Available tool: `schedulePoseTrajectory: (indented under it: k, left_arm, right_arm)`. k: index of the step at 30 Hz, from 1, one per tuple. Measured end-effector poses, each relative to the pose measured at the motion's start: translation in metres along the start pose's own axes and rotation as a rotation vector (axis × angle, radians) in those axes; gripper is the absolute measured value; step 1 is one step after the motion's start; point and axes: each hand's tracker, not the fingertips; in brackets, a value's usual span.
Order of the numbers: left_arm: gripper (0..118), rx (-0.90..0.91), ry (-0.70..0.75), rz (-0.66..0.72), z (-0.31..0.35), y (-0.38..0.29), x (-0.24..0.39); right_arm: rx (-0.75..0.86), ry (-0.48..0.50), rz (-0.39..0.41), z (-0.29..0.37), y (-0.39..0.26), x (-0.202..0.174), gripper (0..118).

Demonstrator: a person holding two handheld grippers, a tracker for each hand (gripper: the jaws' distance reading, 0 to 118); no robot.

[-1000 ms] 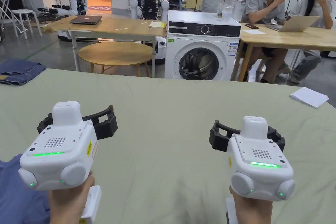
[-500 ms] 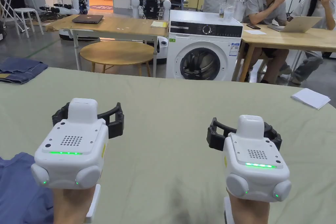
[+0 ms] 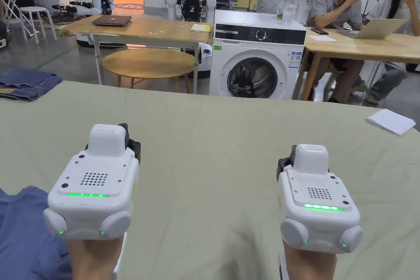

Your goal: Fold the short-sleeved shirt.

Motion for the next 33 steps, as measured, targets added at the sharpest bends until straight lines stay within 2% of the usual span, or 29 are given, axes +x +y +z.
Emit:
schedulePoseTrajectory:
  k: [5,10,14,22,26,33]
  left_arm:
    - [0,-0.02,0.004,-0.003,-0.002,0.001,-0.007]
    - [0,-0.059,0.025,0.007,0.0,0.004,-0.033]
    - [0,-0.071,0.117,-0.014,0.012,0.009,-0.071]
    - [0,-0.137,0.28,-0.044,0.045,0.013,-0.157]
    - [0,-0.223,0.362,-0.047,0.063,0.011,-0.202]
    - [0,-0.599,0.27,-0.014,0.06,-0.013,-0.275]
  right_arm:
    - [-0.016,-0.005,-0.006,-0.001,0.002,0.0,0]
    - [-0.024,0.036,-0.03,-0.001,0.01,-0.013,0]
    - [-0.007,0.107,0.0,0.001,0.017,-0.046,0]
    - [0.015,0.3,-0.004,0.011,0.024,-0.129,0]
    - [0.005,0.376,0.004,0.021,0.025,-0.165,0]
    - [-0.03,0.458,0.047,0.022,0.014,-0.203,0]
